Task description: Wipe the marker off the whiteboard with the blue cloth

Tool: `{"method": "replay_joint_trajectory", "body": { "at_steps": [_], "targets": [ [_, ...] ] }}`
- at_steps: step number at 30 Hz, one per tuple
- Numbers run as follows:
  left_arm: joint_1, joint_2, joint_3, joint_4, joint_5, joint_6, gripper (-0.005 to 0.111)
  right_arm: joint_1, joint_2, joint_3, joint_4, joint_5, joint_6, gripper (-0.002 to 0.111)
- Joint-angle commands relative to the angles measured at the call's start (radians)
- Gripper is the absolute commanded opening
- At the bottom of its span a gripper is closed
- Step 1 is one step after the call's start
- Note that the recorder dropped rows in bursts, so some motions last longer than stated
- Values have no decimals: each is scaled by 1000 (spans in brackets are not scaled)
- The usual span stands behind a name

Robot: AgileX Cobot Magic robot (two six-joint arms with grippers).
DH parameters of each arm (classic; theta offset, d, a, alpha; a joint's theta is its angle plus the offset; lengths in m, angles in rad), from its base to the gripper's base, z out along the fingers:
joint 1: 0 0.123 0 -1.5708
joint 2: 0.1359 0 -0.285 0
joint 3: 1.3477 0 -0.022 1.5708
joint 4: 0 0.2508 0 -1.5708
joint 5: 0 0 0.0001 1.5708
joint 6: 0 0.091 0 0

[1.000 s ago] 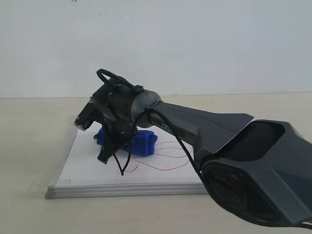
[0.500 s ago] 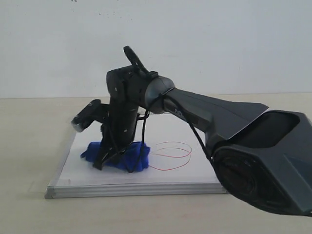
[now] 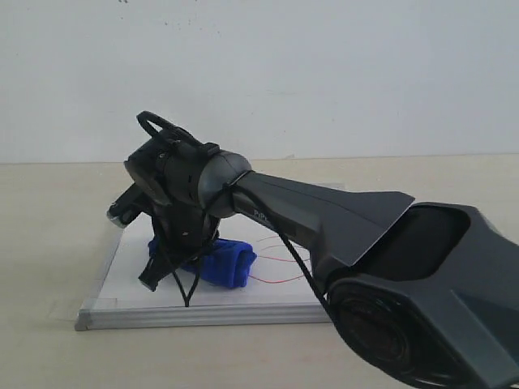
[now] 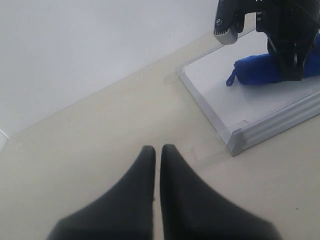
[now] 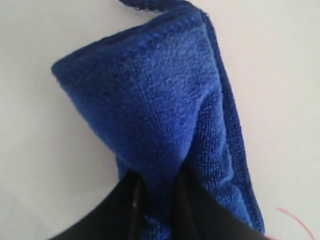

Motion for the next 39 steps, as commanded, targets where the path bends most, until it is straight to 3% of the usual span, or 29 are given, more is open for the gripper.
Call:
{"method": "replay_joint_trajectory", "body": {
  "at_steps": [1, 7, 15, 20, 26, 32, 34, 39],
  "targets": [
    [-2, -3, 3, -2, -3, 5, 4, -27, 25, 21, -97, 48, 22, 0],
    [-2, -3, 3, -2, -3, 5, 4, -63, 20, 80, -93, 48, 7, 0],
    [-2, -3, 3, -2, -3, 5, 4, 5, 5, 109, 249, 48, -196, 0],
    [-2, -3, 3, -2, -3, 5, 4, 39, -34, 131, 175, 48, -209, 0],
    [-2, -3, 3, -2, -3, 5, 4, -88, -110, 335, -17, 48, -102, 0],
    [-2, -3, 3, -2, -3, 5, 4, -162, -171, 415, 3, 48, 76, 0],
    [-2, -3, 3, -2, -3, 5, 4, -136, -190, 415, 50, 48, 58, 0],
    [-2, -3, 3, -2, -3, 5, 4, 36, -235, 415, 132, -23, -107, 0]
  ]
}}
